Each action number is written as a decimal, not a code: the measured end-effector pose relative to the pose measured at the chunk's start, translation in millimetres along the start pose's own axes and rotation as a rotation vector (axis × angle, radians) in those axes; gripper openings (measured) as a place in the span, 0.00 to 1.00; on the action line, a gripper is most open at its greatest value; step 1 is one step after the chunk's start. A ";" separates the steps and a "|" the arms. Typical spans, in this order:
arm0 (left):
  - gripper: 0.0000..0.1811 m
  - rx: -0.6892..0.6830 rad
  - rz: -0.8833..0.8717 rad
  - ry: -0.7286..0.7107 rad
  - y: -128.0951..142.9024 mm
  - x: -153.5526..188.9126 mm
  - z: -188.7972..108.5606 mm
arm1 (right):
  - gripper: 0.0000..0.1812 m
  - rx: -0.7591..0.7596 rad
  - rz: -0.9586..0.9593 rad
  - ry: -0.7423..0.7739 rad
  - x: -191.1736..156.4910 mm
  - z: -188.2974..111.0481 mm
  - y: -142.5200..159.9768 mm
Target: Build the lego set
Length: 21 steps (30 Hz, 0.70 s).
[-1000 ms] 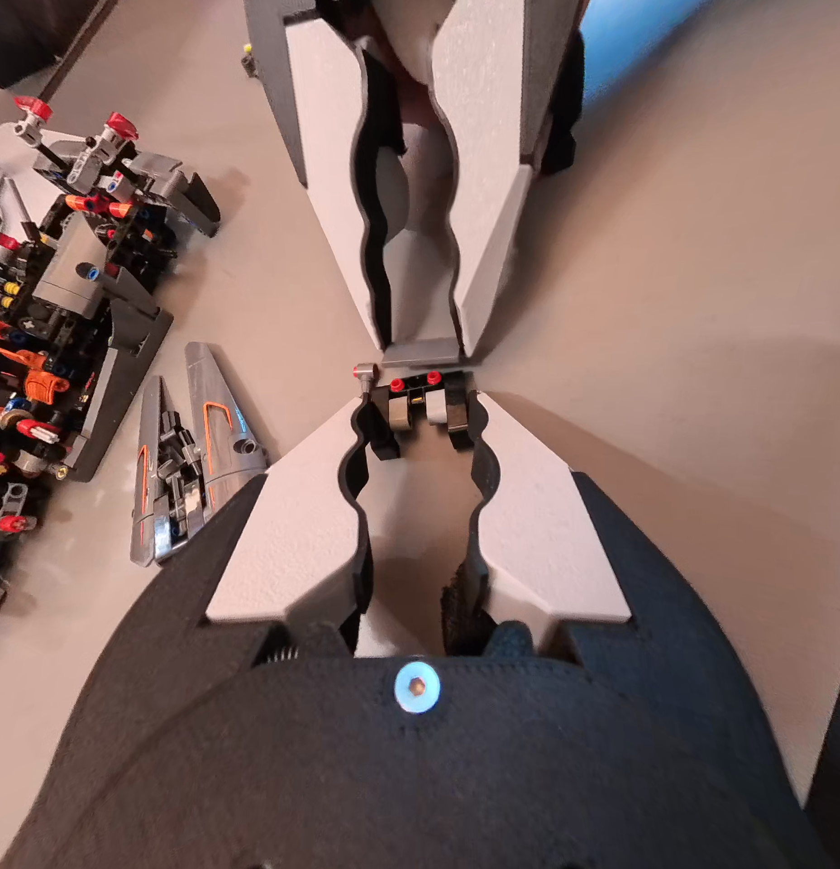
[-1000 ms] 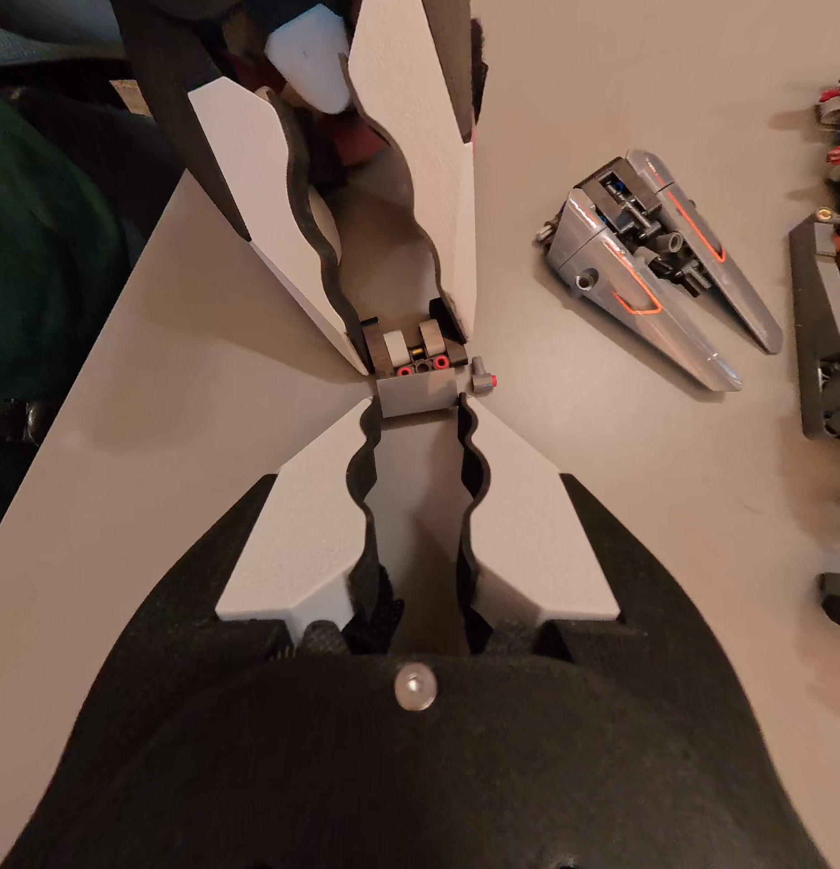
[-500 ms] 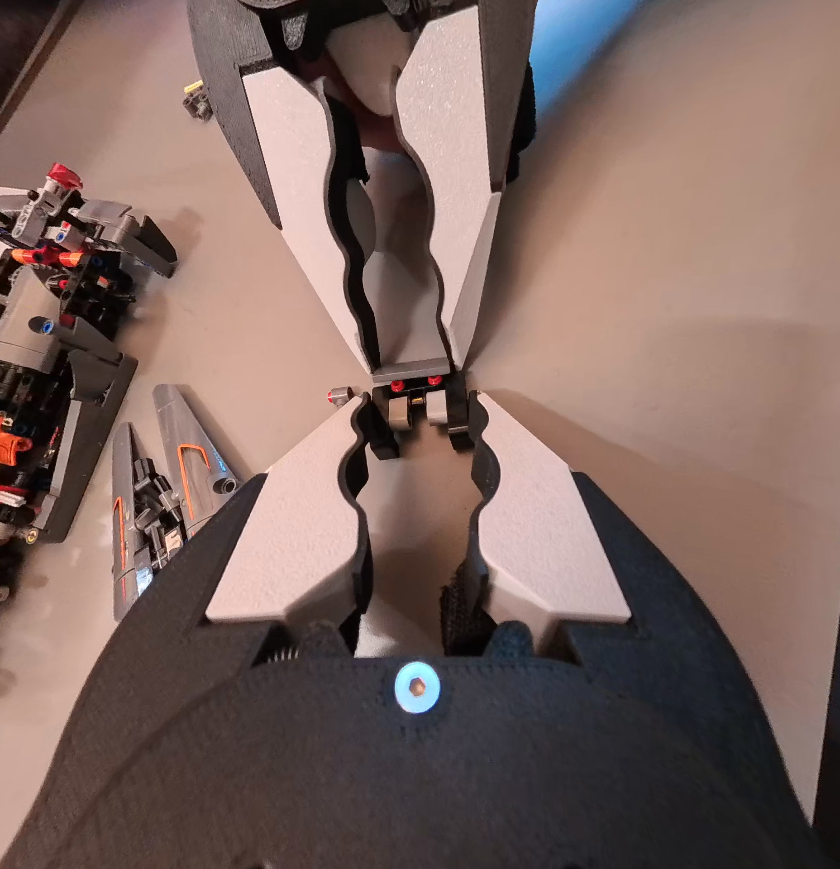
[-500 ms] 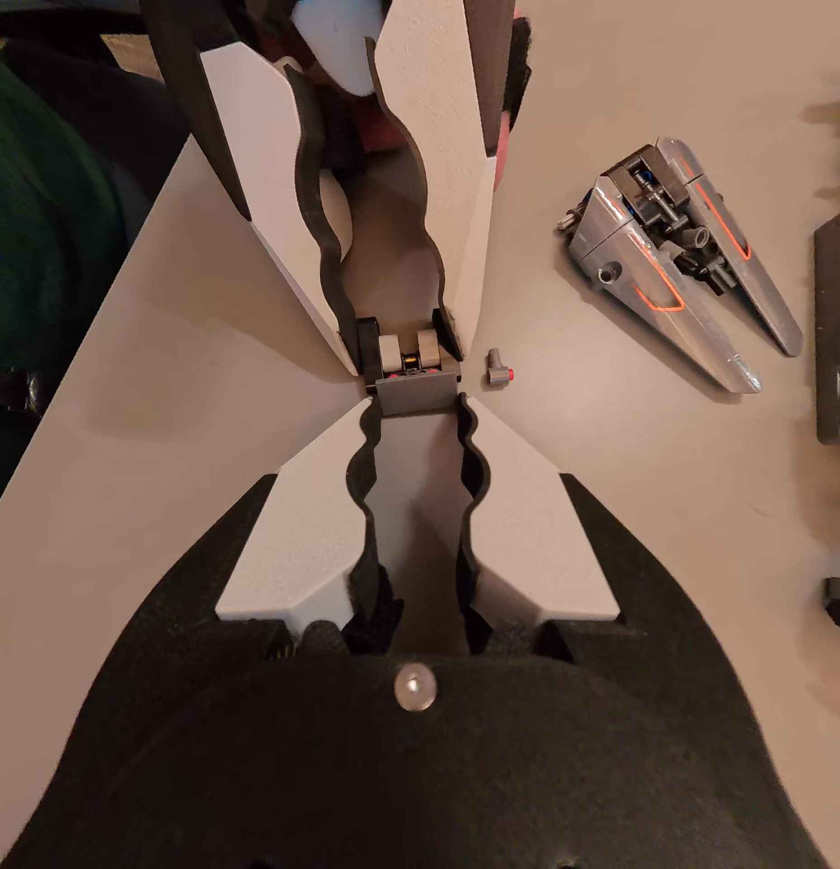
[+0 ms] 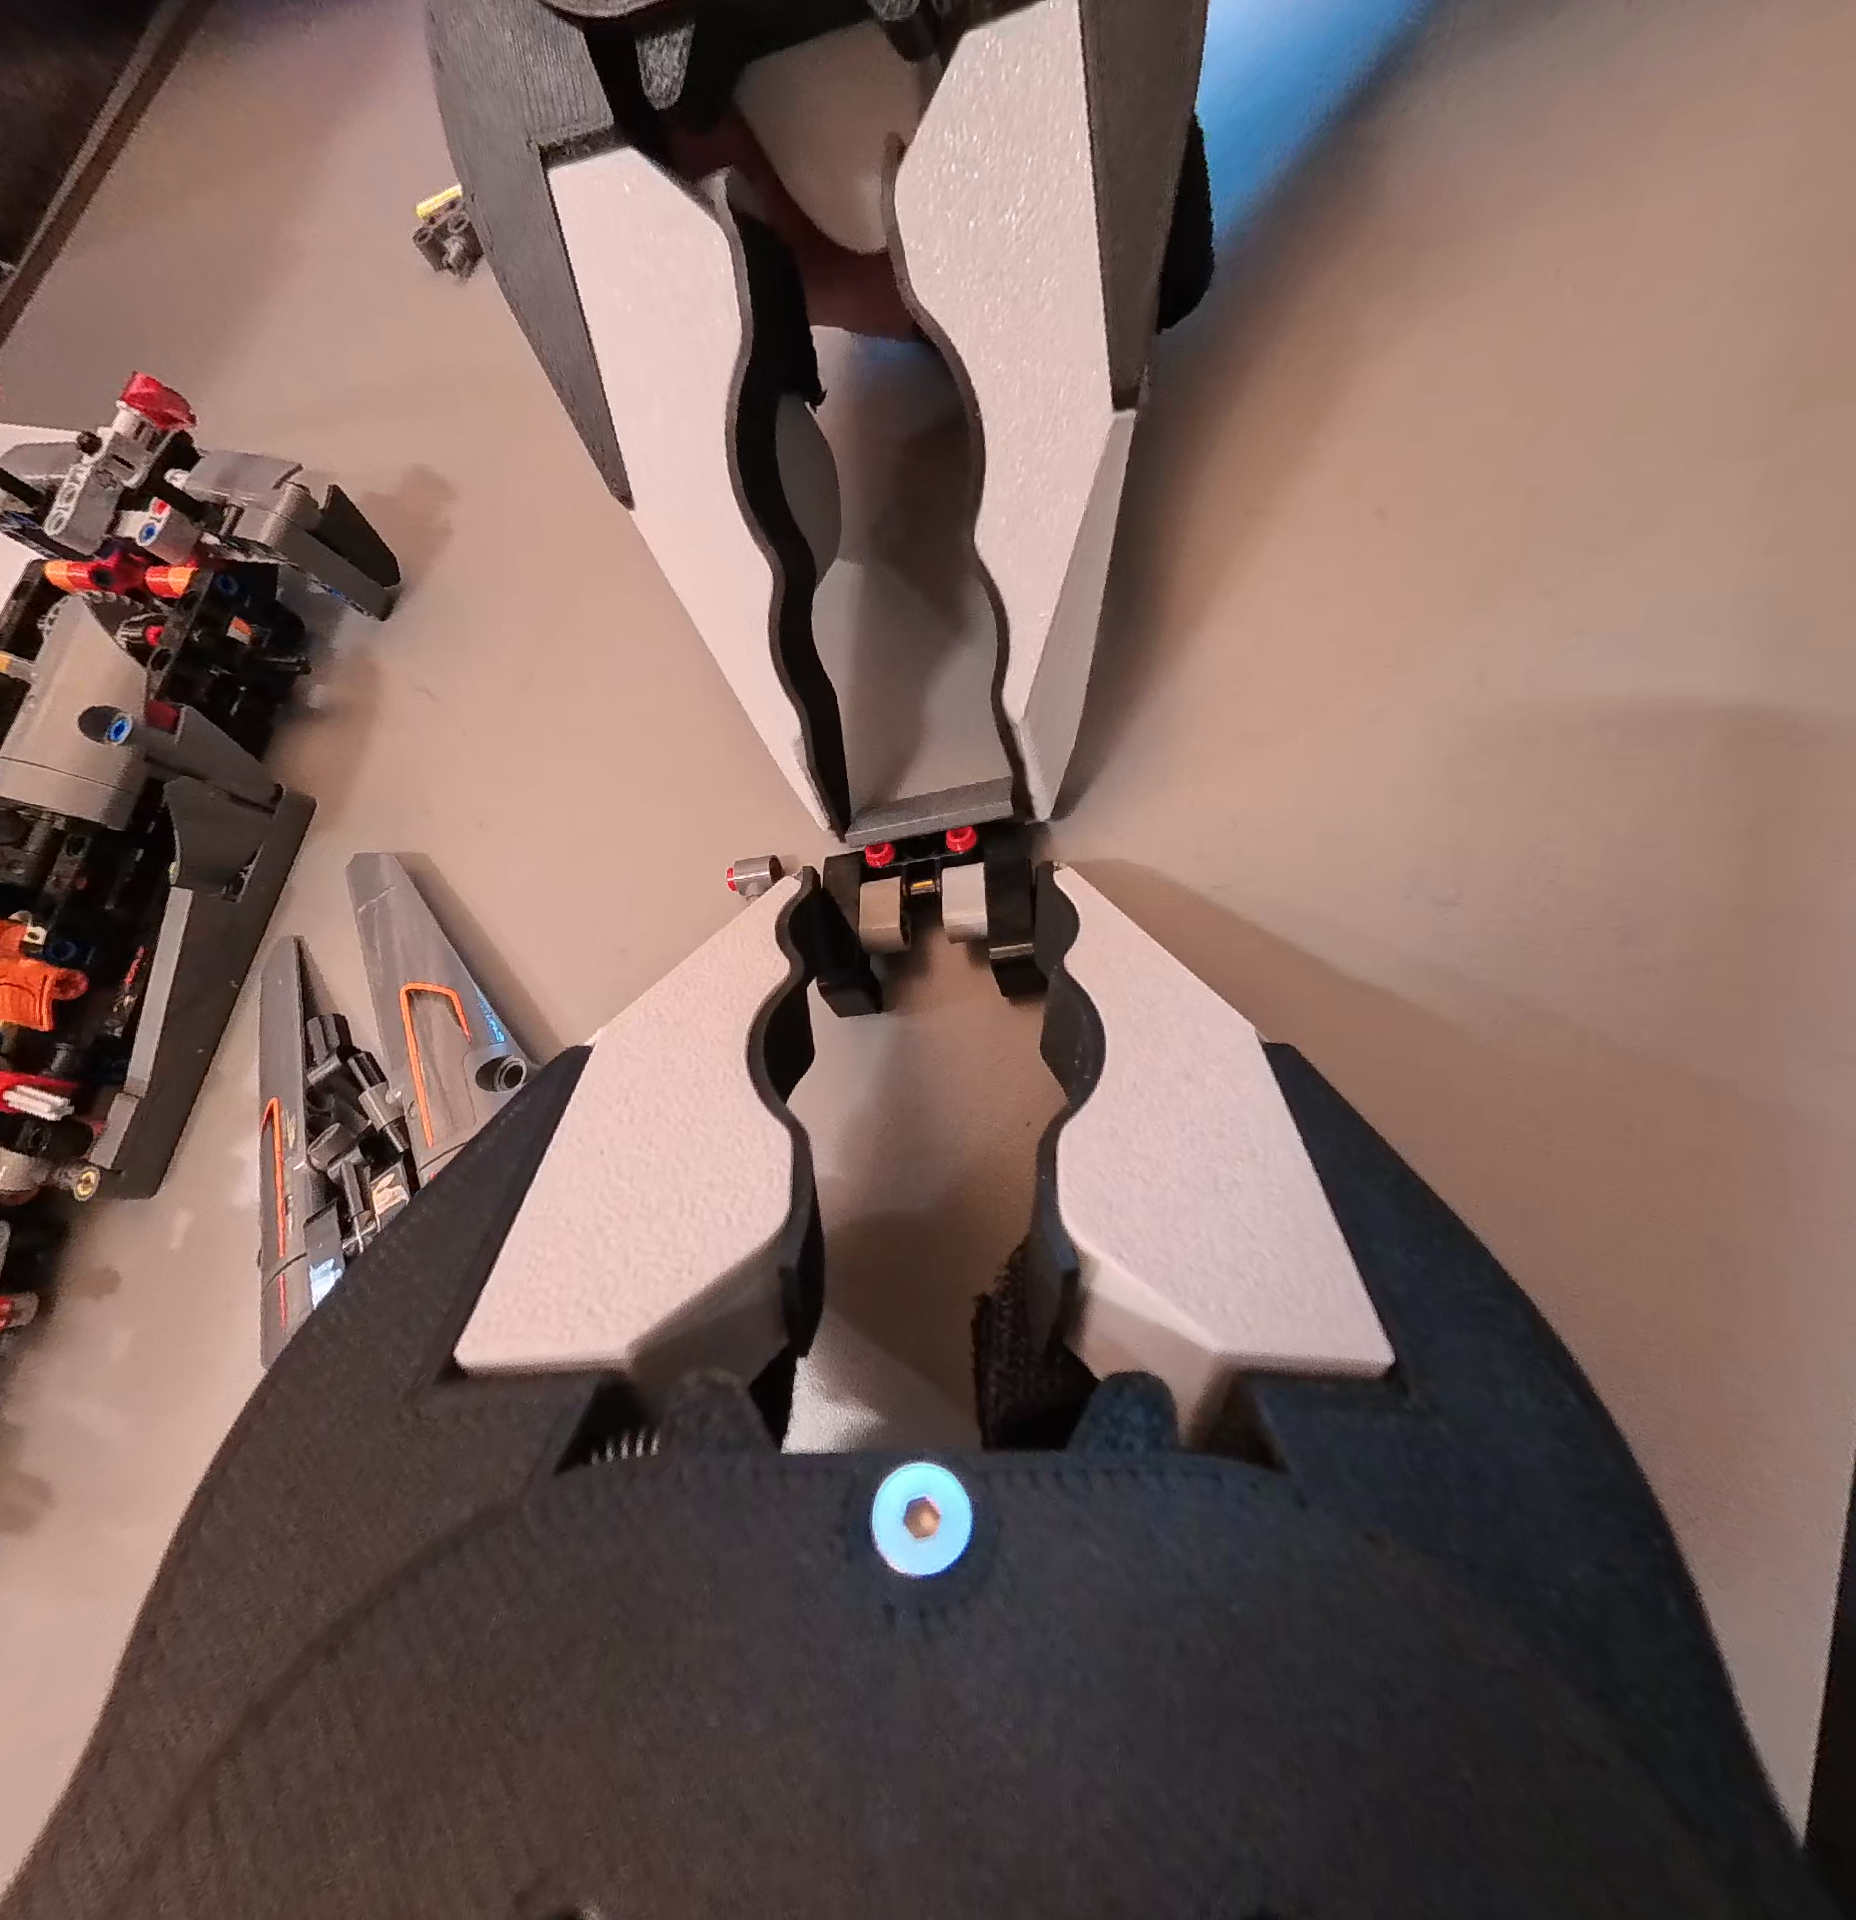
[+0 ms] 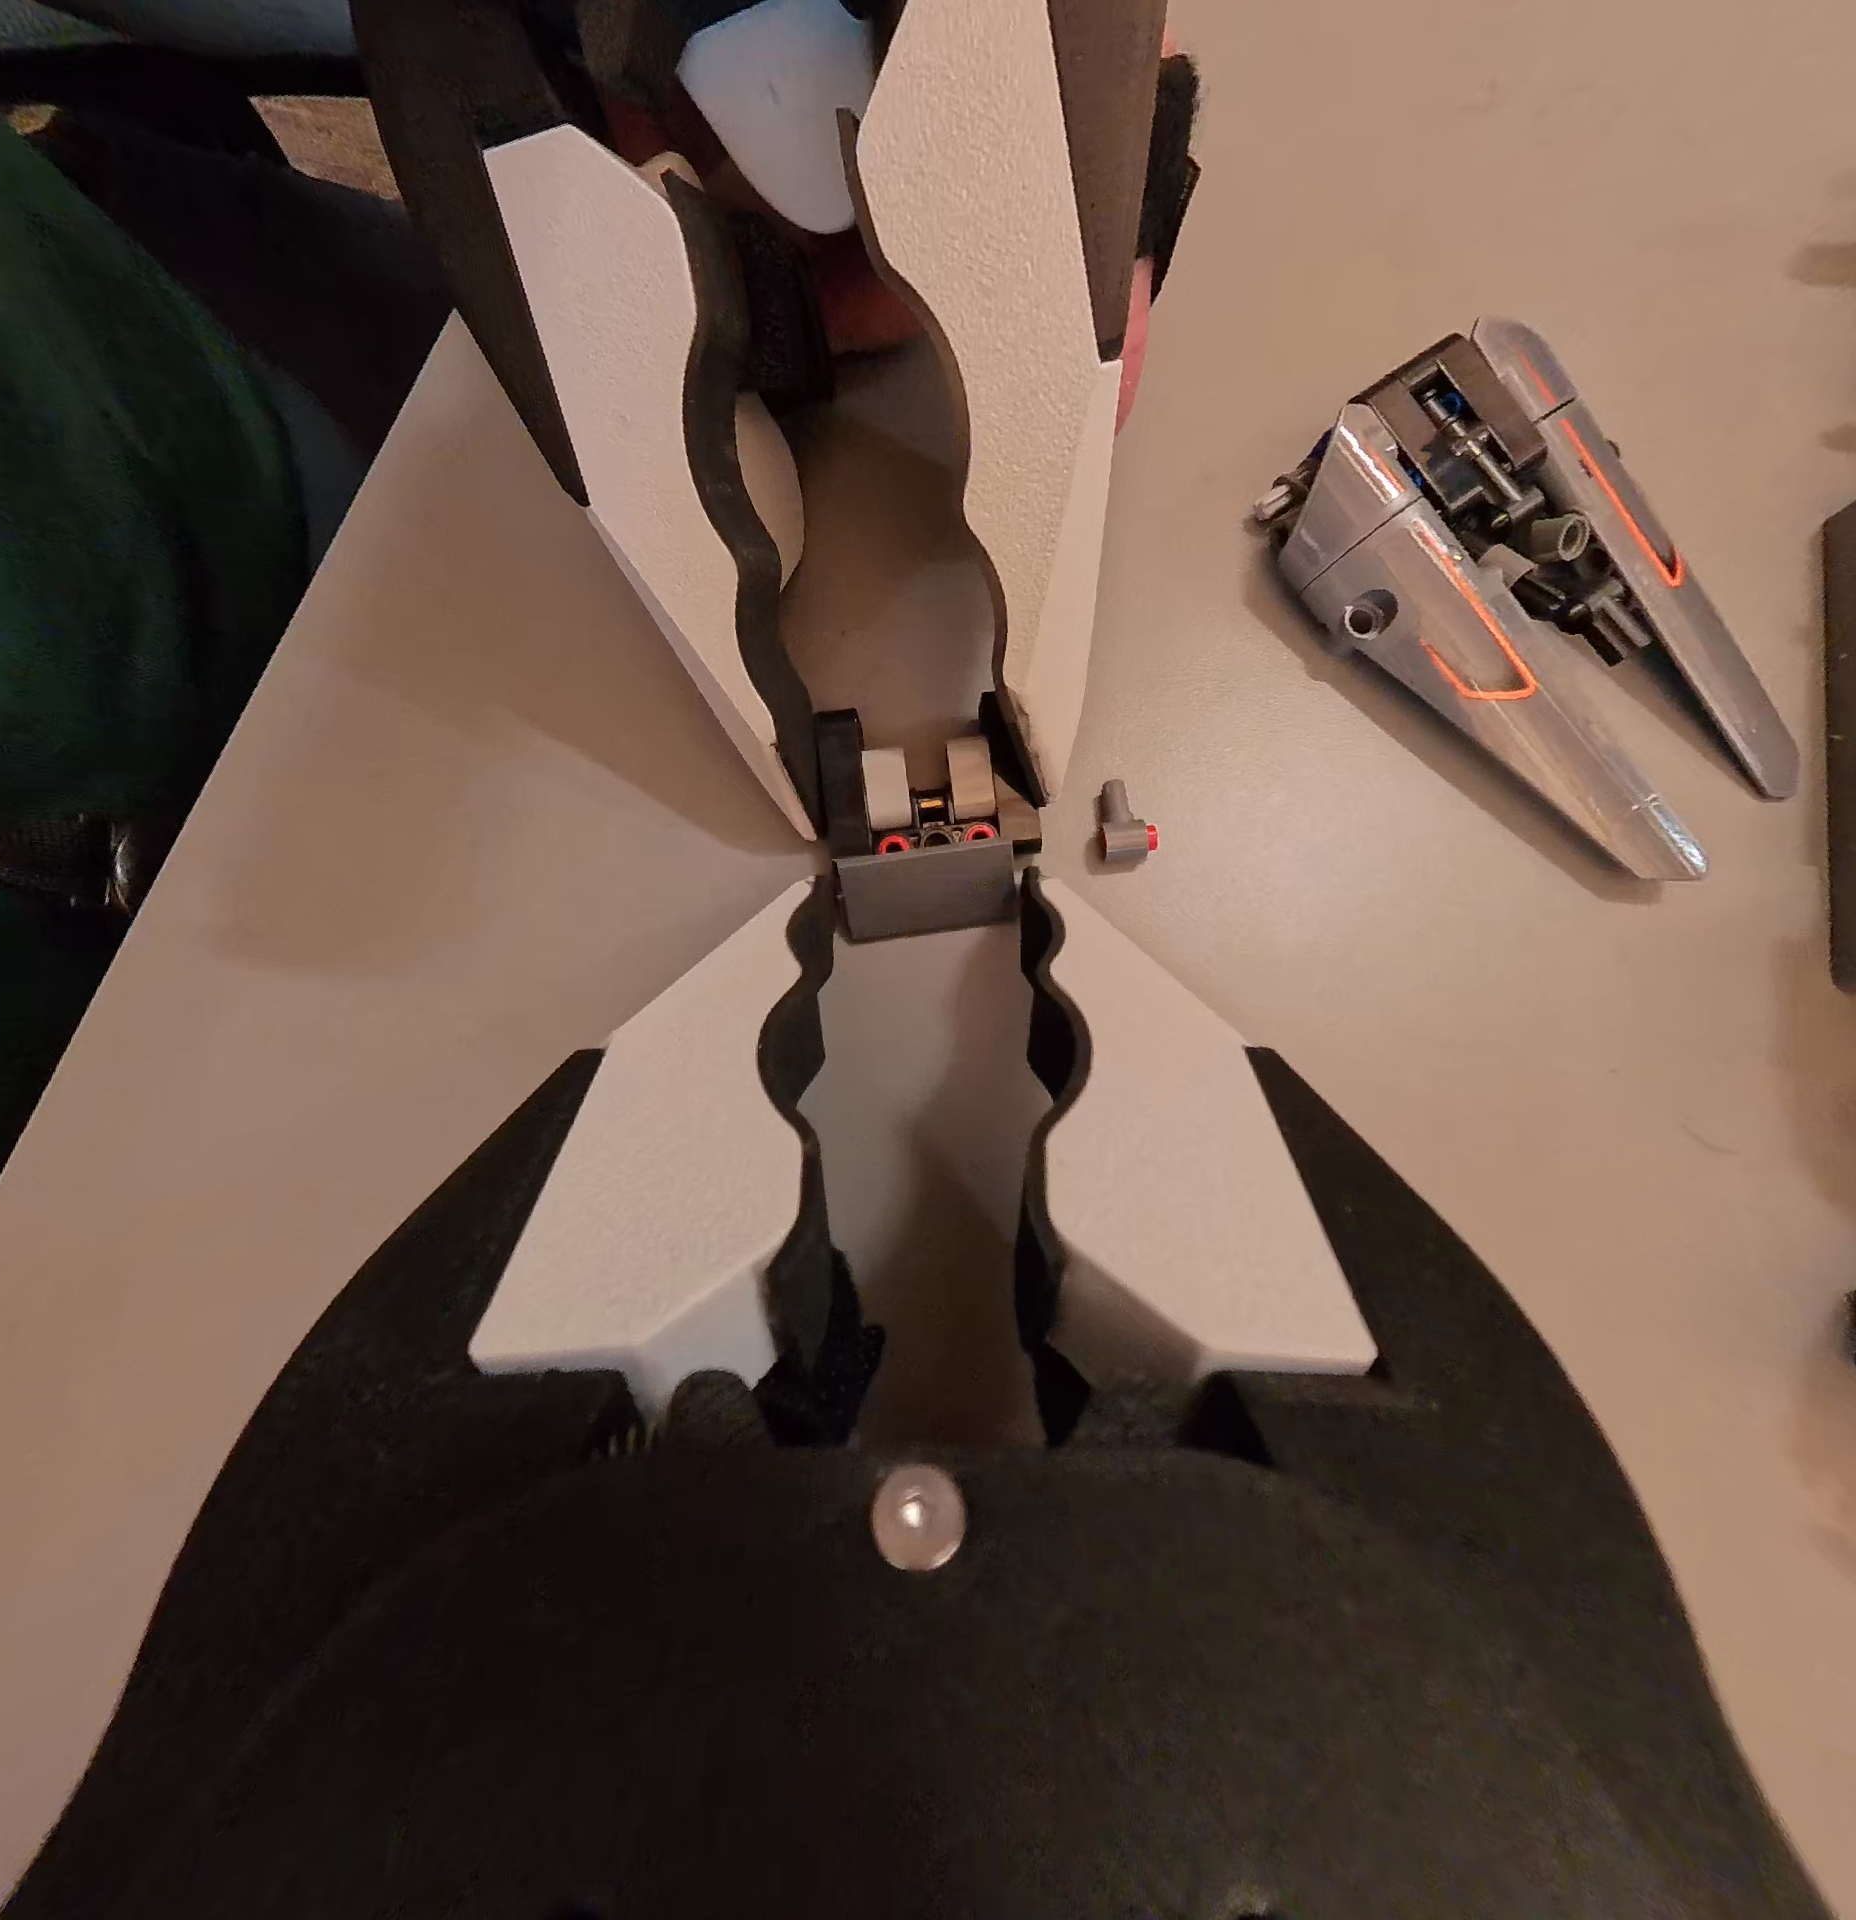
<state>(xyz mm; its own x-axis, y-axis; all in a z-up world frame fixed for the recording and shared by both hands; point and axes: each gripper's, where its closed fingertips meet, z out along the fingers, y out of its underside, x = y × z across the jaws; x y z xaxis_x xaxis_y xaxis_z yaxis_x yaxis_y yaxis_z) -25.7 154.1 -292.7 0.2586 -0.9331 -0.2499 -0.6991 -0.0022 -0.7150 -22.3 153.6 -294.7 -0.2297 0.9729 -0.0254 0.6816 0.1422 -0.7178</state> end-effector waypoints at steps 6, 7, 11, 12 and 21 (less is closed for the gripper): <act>0.21 -0.001 0.000 -0.007 0.1 -0.8 0.0 | 0.17 0.016 -0.005 0.003 1.1 0.1 -1.0; 0.21 -0.001 0.000 -0.007 0.1 -0.9 0.1 | 0.17 0.028 0.008 -0.003 2.0 -1.3 -1.1; 0.21 0.000 0.003 -0.016 0.1 -1.7 -0.1 | 0.17 0.230 0.124 -0.105 2.7 -24.6 -19.4; 0.21 0.000 0.004 -0.022 0.0 -2.4 -0.2 | 0.17 0.322 0.169 -0.144 4.0 -37.0 -29.1; 0.33 0.013 -0.025 -0.072 -0.1 -9.4 -4.4 | 0.16 0.817 0.327 -0.383 14.4 -116.5 -62.1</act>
<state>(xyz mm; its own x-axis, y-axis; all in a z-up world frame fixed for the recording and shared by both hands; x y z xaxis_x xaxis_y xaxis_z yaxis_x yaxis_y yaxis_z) -31.0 161.4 -287.3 0.3237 -0.9045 -0.2777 -0.6829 -0.0202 -0.7302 12.9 180.0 -169.4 -0.4240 0.7959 -0.4322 0.0905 -0.4376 -0.8946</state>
